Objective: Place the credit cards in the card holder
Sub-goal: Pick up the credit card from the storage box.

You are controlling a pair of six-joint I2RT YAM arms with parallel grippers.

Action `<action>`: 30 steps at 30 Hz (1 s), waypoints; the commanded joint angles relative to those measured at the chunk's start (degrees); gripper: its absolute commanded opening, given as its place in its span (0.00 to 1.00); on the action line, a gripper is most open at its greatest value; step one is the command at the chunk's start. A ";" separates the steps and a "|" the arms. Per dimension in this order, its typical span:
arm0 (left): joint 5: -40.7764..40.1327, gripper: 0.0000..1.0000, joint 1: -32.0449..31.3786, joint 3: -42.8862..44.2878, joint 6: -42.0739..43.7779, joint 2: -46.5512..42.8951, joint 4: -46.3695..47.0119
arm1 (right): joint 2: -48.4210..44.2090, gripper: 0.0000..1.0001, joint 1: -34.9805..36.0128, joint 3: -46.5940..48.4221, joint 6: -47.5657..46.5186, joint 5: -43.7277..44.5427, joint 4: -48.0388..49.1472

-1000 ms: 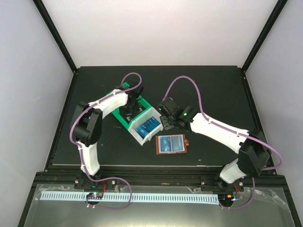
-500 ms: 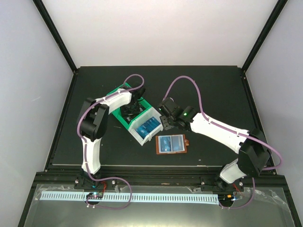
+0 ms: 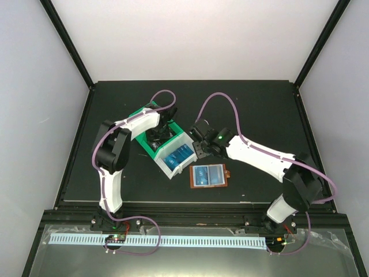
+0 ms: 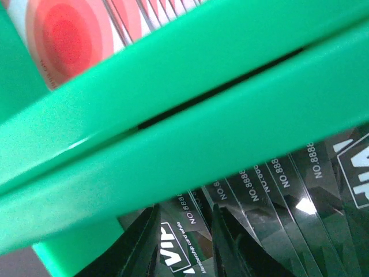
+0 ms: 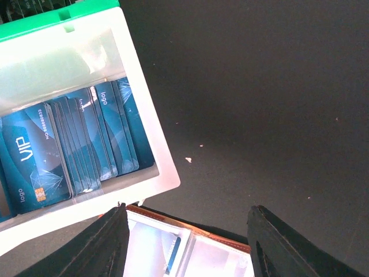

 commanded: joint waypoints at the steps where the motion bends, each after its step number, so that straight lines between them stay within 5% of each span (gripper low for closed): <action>1: -1.60 0.26 0.14 -0.53 0.79 -3.91 -2.95 | 1.80 0.58 -0.45 2.11 0.23 -0.72 -0.93; 30: -2.04 0.25 1.32 -11.84 -0.90 -16.48 -3.66 | 2.41 0.60 -2.60 2.29 1.13 -6.91 1.44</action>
